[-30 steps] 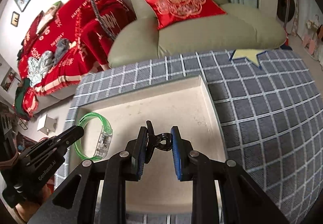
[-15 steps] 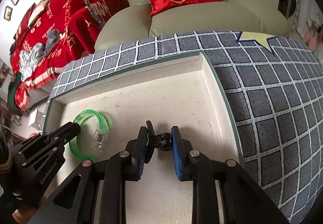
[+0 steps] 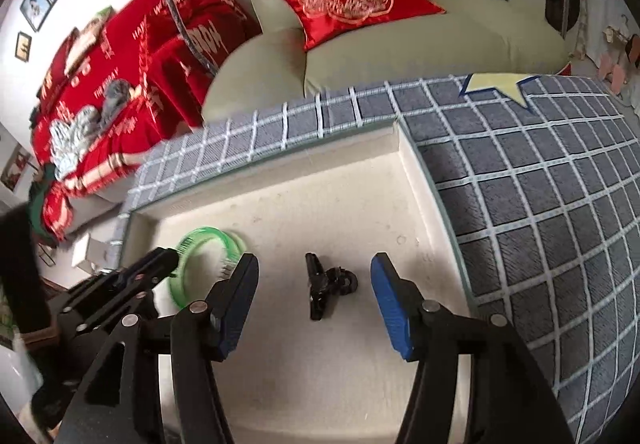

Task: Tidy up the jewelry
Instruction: 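Lower the green bangle into the tray and open the left tool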

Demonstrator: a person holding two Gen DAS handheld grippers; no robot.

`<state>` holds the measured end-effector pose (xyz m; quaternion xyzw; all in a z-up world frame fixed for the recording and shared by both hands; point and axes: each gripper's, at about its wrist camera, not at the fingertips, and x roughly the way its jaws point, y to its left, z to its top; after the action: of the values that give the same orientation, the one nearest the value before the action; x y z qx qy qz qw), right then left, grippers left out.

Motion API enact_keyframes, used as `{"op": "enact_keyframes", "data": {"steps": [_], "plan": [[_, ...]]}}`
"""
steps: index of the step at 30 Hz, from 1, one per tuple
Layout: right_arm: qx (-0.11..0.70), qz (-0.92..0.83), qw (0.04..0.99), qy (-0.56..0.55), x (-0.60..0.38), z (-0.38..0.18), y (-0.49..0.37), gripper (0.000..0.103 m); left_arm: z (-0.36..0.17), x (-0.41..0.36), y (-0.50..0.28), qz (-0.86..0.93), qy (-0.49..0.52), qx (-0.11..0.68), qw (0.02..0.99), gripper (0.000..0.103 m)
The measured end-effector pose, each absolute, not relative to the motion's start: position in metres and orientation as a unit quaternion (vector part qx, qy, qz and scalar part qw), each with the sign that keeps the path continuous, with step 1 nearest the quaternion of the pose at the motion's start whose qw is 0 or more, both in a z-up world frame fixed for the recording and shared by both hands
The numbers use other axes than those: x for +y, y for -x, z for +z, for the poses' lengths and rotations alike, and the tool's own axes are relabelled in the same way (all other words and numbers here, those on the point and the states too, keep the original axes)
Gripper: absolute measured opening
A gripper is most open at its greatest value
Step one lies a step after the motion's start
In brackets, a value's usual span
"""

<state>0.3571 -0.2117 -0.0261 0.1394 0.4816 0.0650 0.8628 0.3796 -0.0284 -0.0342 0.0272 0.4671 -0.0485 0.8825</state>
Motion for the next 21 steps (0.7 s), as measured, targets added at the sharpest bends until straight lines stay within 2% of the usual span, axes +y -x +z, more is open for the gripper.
{"op": "enact_keyframes", "data": {"steps": [3, 17, 20, 21], "plan": [[0.471, 0.068, 0.867, -0.148, -0.214, -0.015, -0.345, 0.068, -0.032, -0.028, -0.377, -0.054, -0.029, 0.464, 0.884, 0.024], [0.449, 0.073, 0.87, -0.188, -0.22, 0.011, -0.28, 0.069, 0.005, -0.015, -0.336, -0.093, 0.0, 0.439, 0.894, 0.025], [0.44, 0.075, 0.874, -0.194, -0.223, 0.02, -0.263, 0.08, 0.013, -0.011, -0.323, -0.099, 0.005, 0.432, 0.897, 0.025], [0.436, 0.074, 0.876, -0.195, -0.224, 0.022, -0.257, 0.08, 0.016, -0.008, -0.317, -0.103, 0.008, 0.431, 0.897, 0.025]]}}
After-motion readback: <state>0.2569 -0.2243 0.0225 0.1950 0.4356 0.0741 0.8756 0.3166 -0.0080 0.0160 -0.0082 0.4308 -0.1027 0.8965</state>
